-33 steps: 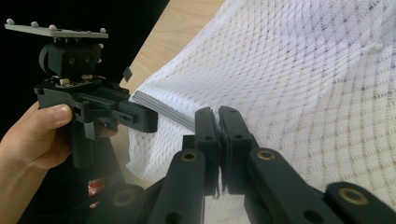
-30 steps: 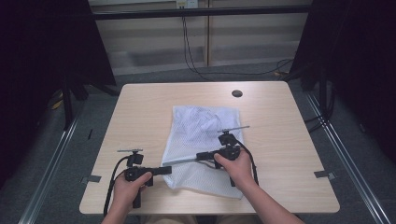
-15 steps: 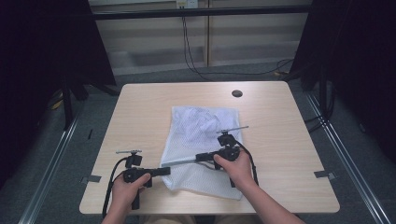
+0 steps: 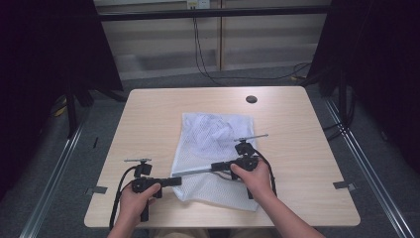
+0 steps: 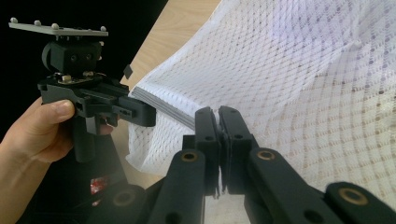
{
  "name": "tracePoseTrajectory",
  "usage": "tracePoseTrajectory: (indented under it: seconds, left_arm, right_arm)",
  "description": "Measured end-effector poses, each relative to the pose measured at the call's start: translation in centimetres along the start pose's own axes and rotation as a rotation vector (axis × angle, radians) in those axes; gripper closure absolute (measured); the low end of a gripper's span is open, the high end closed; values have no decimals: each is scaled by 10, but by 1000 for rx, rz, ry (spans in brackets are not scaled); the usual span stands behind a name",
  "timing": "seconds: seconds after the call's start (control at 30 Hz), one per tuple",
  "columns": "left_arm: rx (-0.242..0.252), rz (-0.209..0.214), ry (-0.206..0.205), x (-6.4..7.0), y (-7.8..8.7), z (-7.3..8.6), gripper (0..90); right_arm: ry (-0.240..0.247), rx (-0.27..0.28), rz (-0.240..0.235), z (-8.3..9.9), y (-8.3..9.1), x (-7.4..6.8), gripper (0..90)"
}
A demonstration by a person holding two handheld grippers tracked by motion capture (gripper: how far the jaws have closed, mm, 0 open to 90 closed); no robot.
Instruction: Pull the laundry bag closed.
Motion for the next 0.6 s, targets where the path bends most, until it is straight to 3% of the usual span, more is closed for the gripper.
tracePoseTrajectory:
  seconds: [0.2, 0.33, 0.4, 0.57, 0.6]
  left_arm:
    - [-10, -9, -13, 0, 0, 0, 877]
    - [-1, 3, 0, 0, 1, 0, 877]
    - [-11, 3, -21, -1, 0, 0, 877]
    - [-8, -8, -19, -2, 2, 1, 877]
    - [3, -5, -4, -2, 2, 1, 877]
  right_arm:
    - [-5, 1, -1, 0, 1, 1, 870]
    - [-17, 6, -3, 0, 3, 5, 870]
    - [-10, 3, 3, 1, 4, 4, 870]
    - [-14, 4, 3, 0, 6, 6, 870]
    - [-12, 7, 12, -1, 7, 7, 870]
Point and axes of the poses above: each handheld gripper's, and its own axes: y roughly backward along the jaws, z roughly out of its underside, x roughly to its right, the point moved 2 cm from there along -y, roughly forward along the jaws, and after that the axes turned 10 degrees about x, right-handed, at the moved point
